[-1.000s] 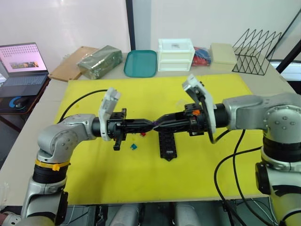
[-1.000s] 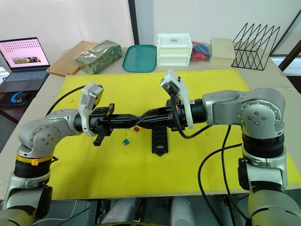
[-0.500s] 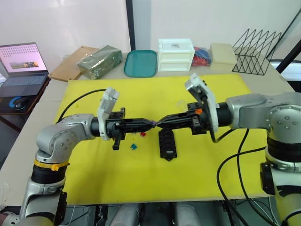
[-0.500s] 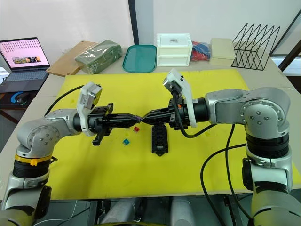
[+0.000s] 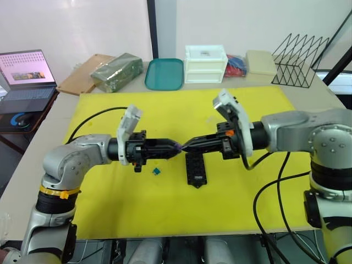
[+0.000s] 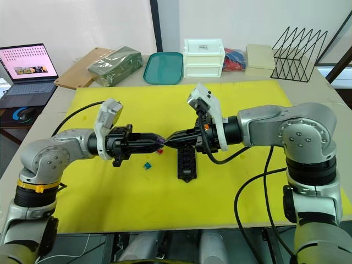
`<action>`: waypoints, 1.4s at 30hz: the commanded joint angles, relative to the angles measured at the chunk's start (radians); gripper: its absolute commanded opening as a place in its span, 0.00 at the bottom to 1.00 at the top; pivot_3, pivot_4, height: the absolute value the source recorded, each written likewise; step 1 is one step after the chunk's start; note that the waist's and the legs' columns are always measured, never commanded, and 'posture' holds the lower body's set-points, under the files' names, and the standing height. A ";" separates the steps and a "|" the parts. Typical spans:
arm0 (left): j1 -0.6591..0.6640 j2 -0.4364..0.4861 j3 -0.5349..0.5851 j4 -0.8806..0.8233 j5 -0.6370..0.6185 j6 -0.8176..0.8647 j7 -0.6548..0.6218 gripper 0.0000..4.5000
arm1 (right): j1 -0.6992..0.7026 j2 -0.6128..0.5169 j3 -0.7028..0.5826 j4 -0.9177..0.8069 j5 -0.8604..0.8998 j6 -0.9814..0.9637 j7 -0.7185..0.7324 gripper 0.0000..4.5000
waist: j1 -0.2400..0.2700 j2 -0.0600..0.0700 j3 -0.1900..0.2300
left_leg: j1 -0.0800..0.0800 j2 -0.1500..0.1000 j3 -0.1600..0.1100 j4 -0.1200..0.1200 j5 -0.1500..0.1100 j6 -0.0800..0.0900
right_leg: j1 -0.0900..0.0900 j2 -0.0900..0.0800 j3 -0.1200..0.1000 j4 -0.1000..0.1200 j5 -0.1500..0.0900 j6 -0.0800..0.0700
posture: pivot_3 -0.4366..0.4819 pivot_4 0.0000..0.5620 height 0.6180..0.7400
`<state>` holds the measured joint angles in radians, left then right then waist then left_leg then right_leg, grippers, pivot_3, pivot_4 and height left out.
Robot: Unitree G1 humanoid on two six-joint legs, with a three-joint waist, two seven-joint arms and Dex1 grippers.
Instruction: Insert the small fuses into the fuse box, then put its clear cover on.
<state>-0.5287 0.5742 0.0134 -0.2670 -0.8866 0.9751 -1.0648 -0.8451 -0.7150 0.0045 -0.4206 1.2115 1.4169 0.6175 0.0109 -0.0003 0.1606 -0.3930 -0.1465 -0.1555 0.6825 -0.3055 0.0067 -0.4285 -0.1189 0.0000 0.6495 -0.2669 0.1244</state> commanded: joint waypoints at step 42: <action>0.079 0.035 -0.318 0.039 0.503 -0.477 -0.078 0.99 | 0.171 -0.247 0.380 -0.053 -0.855 -0.649 0.540 0.00 | 0.003 0.000 0.000 | 0.000 0.000 0.000 -0.001 0.000 0.000 | 0.000 0.000 0.000 -0.001 0.000 0.000 | 0.48 0.27 1.00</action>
<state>-0.4431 0.6071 -0.3291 -0.1990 -0.3801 0.4973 -1.1474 -0.6703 -0.9619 0.4000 -0.4661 0.3653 0.7783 1.1487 0.0137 -0.0004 0.1607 -0.3932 -0.1464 -0.1551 0.6819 -0.3056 0.0067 -0.4287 -0.1189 0.0000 0.6486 -0.2669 0.1244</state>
